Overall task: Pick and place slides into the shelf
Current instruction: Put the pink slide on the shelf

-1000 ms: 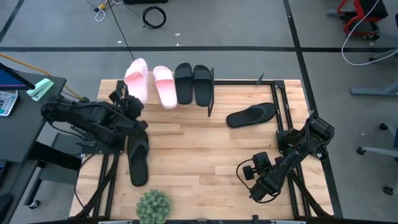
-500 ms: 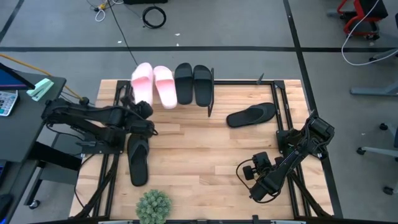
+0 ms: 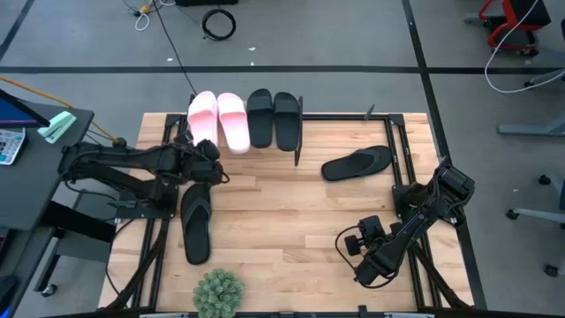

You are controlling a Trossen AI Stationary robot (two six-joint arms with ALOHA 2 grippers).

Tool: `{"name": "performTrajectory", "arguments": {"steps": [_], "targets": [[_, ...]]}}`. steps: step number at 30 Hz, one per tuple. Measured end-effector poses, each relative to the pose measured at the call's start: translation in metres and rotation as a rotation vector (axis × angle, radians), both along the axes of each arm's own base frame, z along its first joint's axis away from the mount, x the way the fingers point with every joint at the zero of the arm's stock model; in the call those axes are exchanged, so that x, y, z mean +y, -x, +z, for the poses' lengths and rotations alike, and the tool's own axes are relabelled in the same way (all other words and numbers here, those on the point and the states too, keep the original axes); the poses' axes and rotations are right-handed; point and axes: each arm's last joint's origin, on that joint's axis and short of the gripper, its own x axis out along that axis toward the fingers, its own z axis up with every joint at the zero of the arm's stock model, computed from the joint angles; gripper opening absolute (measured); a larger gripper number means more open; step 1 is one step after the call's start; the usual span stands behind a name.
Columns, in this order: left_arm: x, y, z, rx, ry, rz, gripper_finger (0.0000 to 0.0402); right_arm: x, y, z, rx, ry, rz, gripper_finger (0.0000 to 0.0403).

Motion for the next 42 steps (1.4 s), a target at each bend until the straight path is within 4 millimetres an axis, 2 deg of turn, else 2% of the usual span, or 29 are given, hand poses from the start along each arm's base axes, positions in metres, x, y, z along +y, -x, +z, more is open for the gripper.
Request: {"name": "performTrajectory", "arguments": {"steps": [5, 13, 18, 22, 42], "targets": [[0.012, 0.001, -0.002, 0.019, 0.097, 0.031, 0.0015, 0.000, 0.000, 0.000, 0.000, 0.000, 0.000, 0.0009], [0.026, -0.002, -0.001, 0.018, 0.103, 0.028, 0.0024, 0.000, 0.000, 0.000, 0.000, 0.000, 0.000, 0.0009], [0.034, -0.002, -0.002, 0.013, 0.191, 0.016, 0.0016, 0.000, 0.000, 0.000, 0.000, 0.000, 0.000, 0.0009], [0.040, 0.000, -0.003, 0.018, 0.211, 0.036, 0.0026, 0.000, 0.000, 0.000, 0.000, 0.000, 0.000, 0.0009], [0.043, 0.005, -0.003, 0.086, 0.205, 0.030, 0.0041, 0.000, 0.000, 0.000, 0.000, 0.000, 0.000, 0.0009]]}}
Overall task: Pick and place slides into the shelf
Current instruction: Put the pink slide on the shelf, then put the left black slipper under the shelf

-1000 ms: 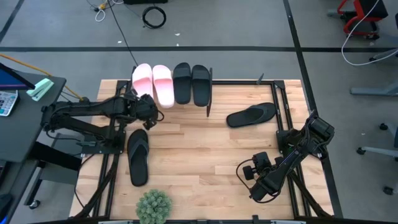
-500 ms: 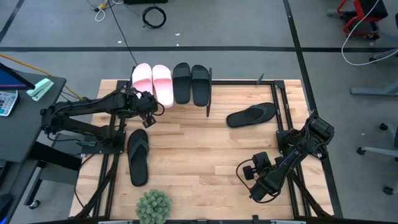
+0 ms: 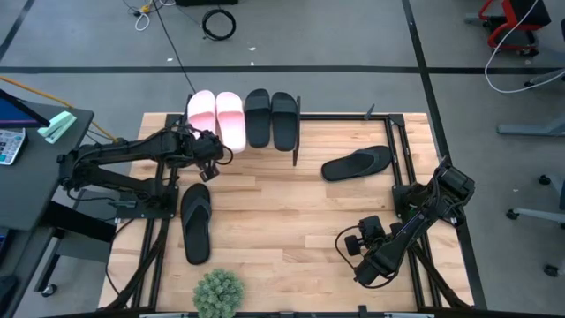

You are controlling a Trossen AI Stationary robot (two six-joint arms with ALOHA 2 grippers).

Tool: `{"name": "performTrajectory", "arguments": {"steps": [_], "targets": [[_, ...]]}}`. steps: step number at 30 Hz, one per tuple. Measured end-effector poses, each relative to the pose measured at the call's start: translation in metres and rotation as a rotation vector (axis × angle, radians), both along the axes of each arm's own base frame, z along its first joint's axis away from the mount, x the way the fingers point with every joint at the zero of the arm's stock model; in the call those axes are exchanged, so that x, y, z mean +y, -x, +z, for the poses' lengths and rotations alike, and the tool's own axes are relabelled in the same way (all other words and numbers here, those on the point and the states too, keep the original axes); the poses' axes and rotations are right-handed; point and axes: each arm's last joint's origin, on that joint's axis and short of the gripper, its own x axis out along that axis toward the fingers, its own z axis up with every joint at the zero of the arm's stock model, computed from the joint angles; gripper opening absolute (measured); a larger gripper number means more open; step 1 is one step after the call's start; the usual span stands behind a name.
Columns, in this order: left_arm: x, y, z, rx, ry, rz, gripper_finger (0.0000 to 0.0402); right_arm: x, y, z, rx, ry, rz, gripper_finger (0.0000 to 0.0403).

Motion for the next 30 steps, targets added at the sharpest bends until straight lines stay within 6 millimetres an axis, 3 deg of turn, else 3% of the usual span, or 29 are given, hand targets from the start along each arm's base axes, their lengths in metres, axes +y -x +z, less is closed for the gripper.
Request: {"name": "performTrajectory", "arguments": {"steps": [8, 22, 30], "targets": [[0.000, 0.002, -0.001, 0.020, 0.006, 0.001, 0.0060, 0.000, 0.000, 0.000, 0.000, 0.000, 0.000, 0.0009], [0.002, 0.002, 0.002, 0.069, -0.114, -0.003, 0.0155, 0.000, 0.000, 0.000, -0.006, 0.006, 0.004, 0.0009], [-0.008, 0.000, 0.002, 0.037, -0.106, -0.021, 0.0158, -0.001, -0.001, 0.000, -0.020, 0.019, 0.012, 0.0009]]}}
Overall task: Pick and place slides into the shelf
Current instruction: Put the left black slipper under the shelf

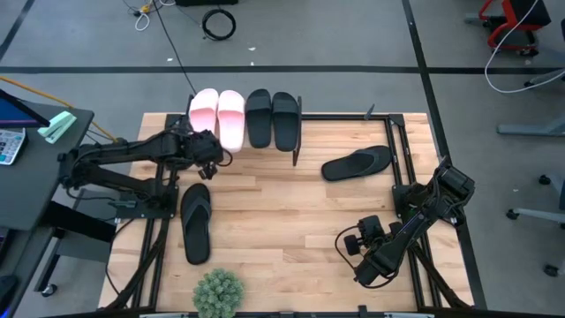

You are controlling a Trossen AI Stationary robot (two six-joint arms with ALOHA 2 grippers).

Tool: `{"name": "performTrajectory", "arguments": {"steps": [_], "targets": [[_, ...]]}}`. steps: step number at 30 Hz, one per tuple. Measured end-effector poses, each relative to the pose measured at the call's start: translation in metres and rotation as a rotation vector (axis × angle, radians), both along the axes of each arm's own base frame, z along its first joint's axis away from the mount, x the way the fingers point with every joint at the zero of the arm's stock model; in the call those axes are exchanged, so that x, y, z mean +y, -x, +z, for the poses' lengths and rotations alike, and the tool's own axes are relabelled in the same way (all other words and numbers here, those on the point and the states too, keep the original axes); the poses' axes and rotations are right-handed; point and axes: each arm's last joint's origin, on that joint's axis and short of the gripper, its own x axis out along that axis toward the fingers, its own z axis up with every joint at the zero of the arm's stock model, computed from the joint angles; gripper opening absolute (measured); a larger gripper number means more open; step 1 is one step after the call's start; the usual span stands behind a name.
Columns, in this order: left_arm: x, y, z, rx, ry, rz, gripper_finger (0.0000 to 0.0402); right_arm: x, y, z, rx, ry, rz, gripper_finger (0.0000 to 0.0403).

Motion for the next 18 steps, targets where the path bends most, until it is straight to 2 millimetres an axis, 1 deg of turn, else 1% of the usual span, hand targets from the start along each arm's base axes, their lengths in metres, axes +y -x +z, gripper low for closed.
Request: {"name": "performTrajectory", "arguments": {"steps": [3, 6, 9, 11, 14, 18], "targets": [[-0.008, -0.002, 0.000, -0.004, 0.003, -0.043, 0.0148, 0.000, 0.000, 0.000, -0.001, 0.001, 0.001, 0.0010], [-0.019, -0.004, 0.000, -0.045, 0.028, -0.054, 0.0138, -0.001, -0.001, 0.000, -0.030, 0.029, 0.018, 0.0009], [-0.029, -0.003, 0.008, -0.111, 0.098, -0.011, 0.0133, -0.003, -0.003, 0.002, -0.095, 0.094, 0.057, 0.0010], [-0.036, -0.002, 0.013, -0.156, 0.174, 0.022, 0.0134, -0.004, -0.006, 0.002, -0.138, 0.135, 0.079, 0.0010], [-0.051, 0.001, 0.018, -0.182, 0.350, 0.041, 0.0136, -0.007, -0.008, 0.003, -0.166, 0.165, 0.091, 0.0009], [-0.069, 0.004, 0.013, -0.137, 0.549, 0.013, 0.0135, -0.009, -0.011, 0.003, -0.155, 0.176, 0.115, 0.0009]]}}
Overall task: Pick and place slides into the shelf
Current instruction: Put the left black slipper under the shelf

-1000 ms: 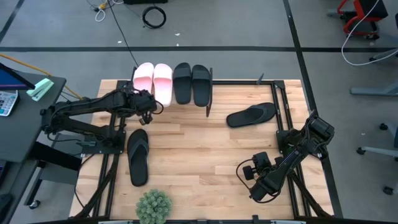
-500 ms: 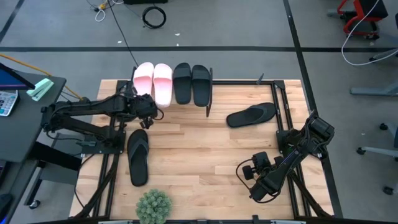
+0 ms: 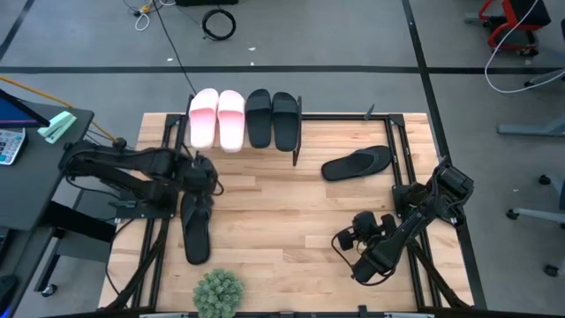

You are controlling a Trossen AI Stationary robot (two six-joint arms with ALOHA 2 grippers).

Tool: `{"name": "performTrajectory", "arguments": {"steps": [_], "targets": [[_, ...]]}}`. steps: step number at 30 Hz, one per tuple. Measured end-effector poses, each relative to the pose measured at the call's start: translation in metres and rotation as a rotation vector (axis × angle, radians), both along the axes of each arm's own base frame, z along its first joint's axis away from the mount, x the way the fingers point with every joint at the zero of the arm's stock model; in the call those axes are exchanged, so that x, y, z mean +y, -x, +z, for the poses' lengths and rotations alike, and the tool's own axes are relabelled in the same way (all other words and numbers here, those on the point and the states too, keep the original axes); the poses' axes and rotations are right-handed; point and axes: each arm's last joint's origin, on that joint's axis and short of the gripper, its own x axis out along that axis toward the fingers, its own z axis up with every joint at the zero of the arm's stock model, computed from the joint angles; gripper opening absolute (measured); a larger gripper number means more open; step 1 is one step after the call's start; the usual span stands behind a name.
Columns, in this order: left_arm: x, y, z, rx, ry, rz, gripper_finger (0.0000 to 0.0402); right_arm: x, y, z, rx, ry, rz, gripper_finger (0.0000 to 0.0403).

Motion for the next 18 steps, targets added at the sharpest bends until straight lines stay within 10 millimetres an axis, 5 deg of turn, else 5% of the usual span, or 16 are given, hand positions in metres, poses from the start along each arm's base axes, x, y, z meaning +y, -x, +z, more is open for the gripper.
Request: {"name": "performTrajectory", "arguments": {"steps": [9, 18], "targets": [[-0.035, 0.019, -0.044, 0.109, 0.062, 0.193, 0.0120, -0.001, -0.001, 0.000, 0.018, 0.005, 0.018, 0.0010], [-0.050, 0.042, -0.103, 0.169, 0.019, 0.246, 0.0130, -0.002, -0.002, 0.001, 0.014, 0.039, 0.059, 0.0009]]}}
